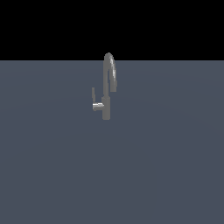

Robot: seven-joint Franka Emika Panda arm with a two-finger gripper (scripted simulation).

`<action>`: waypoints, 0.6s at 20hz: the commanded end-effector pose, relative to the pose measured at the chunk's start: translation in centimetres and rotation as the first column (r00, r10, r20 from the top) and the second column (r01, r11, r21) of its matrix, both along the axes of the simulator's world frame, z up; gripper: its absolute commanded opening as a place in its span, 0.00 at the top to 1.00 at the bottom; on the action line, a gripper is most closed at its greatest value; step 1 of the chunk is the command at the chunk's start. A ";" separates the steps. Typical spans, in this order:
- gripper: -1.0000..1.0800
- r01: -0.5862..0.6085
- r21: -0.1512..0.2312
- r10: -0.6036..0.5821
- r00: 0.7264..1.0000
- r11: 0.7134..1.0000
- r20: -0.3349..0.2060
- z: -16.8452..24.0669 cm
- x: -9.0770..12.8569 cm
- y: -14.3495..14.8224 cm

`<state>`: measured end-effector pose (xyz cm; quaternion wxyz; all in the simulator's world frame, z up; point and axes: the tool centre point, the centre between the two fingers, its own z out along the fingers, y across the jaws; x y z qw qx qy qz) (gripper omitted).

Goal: Turn on the faucet by rotating a designated handle.

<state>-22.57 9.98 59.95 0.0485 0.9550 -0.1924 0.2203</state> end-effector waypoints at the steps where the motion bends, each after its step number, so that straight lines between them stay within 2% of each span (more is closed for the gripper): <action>1: 1.00 0.056 -0.011 -0.055 0.997 0.998 0.053 0.8 0.5 1.5; 6: 1.00 0.160 -0.029 -0.154 0.977 0.987 0.149 1.5 2.1 4.5; 12: 1.00 0.274 -0.041 -0.256 0.934 0.961 0.248 0.9 5.0 8.1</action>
